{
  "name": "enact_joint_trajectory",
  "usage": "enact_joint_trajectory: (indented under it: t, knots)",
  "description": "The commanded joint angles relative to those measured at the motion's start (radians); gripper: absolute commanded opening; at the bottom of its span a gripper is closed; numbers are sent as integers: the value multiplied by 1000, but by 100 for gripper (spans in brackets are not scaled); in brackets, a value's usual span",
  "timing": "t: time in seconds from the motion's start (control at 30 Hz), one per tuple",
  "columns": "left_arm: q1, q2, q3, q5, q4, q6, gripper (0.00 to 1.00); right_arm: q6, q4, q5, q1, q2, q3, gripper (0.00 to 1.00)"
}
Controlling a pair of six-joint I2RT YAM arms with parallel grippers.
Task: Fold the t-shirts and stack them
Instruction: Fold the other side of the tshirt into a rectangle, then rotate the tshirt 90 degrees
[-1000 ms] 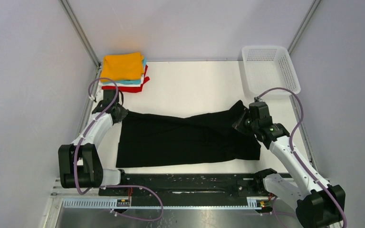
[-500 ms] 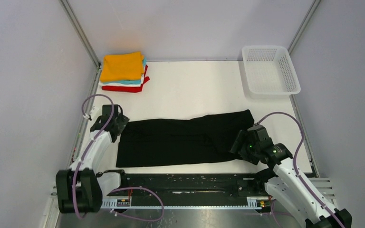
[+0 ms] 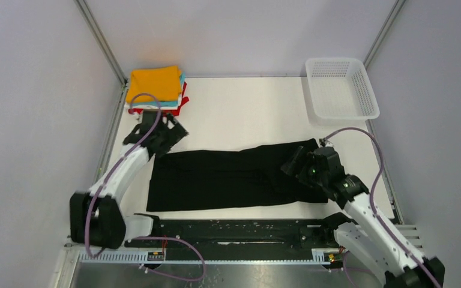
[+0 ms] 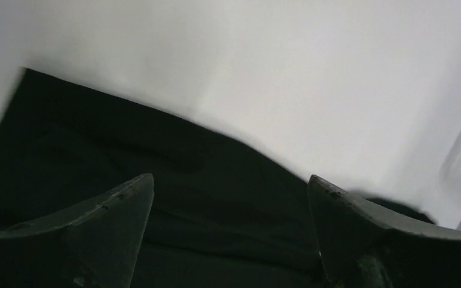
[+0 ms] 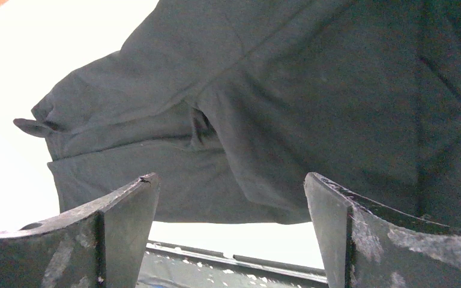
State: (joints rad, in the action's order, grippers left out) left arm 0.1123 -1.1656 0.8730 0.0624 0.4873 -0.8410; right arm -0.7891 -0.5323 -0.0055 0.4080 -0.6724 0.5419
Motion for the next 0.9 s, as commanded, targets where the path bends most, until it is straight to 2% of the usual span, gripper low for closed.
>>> enact_joint_trajectory:
  t: [0.0, 0.13, 0.27, 0.47, 0.6, 0.87]
  knots:
    - [57, -183, 70, -107, -13, 53, 99, -32, 260, -79, 8, -159, -9, 99]
    - [55, -206, 23, 5, 21, 46, 99, -27, 269, -77, 6, -271, 5, 99]
    - [32, -180, -96, 104, 41, 32, 99, -26, 270, -63, 5, -324, -7, 99]
    - [-130, -173, -218, 54, 19, 41, 99, -21, 272, -43, 2, -341, -38, 100]
    - [-141, -139, -226, 25, 26, 52, 99, -20, 271, -35, -3, -342, -55, 100]
    - [-125, 174, -213, 39, 94, -11, 99, -36, 314, -29, -11, -393, -81, 99]
